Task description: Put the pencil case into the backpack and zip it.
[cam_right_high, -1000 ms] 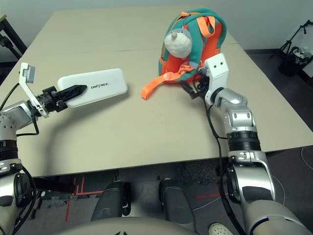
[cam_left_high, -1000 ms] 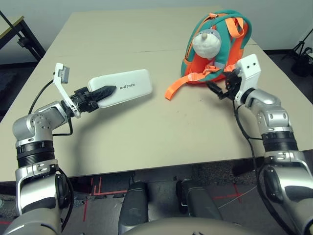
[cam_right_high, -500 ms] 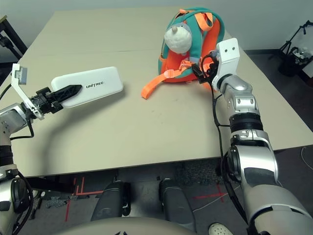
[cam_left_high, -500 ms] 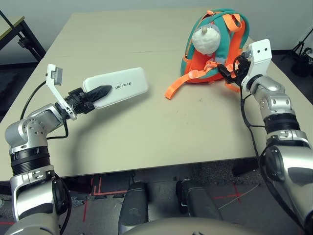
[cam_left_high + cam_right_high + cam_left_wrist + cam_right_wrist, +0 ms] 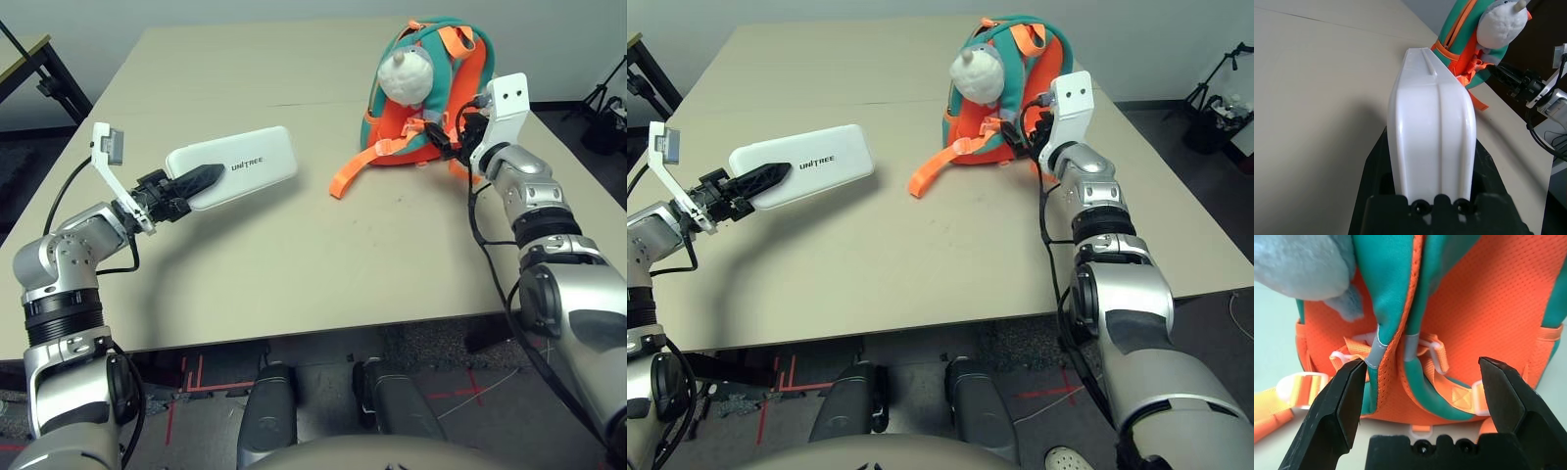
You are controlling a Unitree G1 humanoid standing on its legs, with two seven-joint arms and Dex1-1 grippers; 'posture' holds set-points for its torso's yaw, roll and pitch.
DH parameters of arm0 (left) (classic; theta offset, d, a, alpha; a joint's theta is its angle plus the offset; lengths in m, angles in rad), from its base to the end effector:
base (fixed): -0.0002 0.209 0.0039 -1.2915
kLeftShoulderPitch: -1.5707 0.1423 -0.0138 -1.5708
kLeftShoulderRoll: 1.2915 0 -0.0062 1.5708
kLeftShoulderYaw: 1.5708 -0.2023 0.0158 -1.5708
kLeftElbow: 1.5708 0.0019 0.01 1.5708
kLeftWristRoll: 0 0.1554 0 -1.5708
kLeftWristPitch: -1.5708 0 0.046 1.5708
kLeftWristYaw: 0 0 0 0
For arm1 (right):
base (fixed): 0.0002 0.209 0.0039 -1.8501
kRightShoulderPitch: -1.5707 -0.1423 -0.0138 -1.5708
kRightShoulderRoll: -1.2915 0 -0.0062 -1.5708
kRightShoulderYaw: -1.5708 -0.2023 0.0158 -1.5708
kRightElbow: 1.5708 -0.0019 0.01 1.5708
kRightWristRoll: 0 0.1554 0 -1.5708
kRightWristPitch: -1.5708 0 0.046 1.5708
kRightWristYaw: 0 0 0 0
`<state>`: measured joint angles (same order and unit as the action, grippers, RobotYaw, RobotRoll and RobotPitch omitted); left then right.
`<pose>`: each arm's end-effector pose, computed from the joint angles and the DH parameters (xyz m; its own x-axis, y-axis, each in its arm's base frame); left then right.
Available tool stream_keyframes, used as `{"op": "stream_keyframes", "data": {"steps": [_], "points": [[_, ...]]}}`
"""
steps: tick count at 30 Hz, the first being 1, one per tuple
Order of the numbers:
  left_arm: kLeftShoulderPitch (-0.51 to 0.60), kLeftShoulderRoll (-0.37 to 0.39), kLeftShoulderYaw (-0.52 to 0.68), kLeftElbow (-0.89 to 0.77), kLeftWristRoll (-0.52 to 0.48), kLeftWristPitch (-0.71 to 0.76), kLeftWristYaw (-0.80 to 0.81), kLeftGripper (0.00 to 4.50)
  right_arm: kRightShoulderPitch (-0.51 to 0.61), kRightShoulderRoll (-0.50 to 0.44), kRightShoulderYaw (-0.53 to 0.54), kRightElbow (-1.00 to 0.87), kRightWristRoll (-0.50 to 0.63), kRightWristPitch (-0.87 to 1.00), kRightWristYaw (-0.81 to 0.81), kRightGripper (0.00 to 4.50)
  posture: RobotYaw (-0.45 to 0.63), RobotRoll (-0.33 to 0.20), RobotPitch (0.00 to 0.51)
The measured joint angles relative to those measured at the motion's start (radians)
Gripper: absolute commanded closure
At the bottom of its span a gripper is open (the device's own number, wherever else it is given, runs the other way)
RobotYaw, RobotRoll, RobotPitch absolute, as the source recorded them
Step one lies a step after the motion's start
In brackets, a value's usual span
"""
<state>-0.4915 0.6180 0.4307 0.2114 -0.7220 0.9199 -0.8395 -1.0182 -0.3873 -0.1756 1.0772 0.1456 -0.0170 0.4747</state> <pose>0.2820 0.3219 0.1563 0.7670 -0.6416 -0.0060 0.5592 0.6732 -0.4838 0.3913 -0.2346 0.1514 0.9589 0.2838 -0.0073 -0.2839 0.9582 -0.0366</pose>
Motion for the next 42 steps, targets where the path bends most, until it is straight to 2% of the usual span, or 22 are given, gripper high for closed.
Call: {"op": "stream_keyframes", "data": {"steps": [13,16,21,22,42], "points": [[0.0,0.001,0.0,-0.001,-0.007,0.001,0.0,3.19,-0.058,0.036,-0.036,0.03,0.053,-0.001,0.073,0.0,0.01,0.0,0.056],[0.0,0.001,0.0,-0.001,-0.007,0.001,0.0,3.19,-0.066,0.042,-0.037,0.038,0.055,-0.002,0.075,0.55,0.01,0.0,0.054],[0.0,0.003,0.0,-0.001,-0.007,0.001,0.0,3.19,-0.068,0.042,-0.046,0.065,0.056,-0.003,0.071,2.53,0.01,0.0,0.053],[0.0,0.003,0.0,-0.001,-0.007,0.001,0.0,3.19,-0.068,0.042,-0.049,0.066,0.056,-0.003,0.071,2.69,0.01,0.0,0.053],[-0.007,0.003,-0.006,0.015,-0.003,-0.033,0.013,3.22,-0.061,0.018,-0.04,0.06,0.045,-0.002,0.116,2.69,0.0,0.0,0.053]]}}
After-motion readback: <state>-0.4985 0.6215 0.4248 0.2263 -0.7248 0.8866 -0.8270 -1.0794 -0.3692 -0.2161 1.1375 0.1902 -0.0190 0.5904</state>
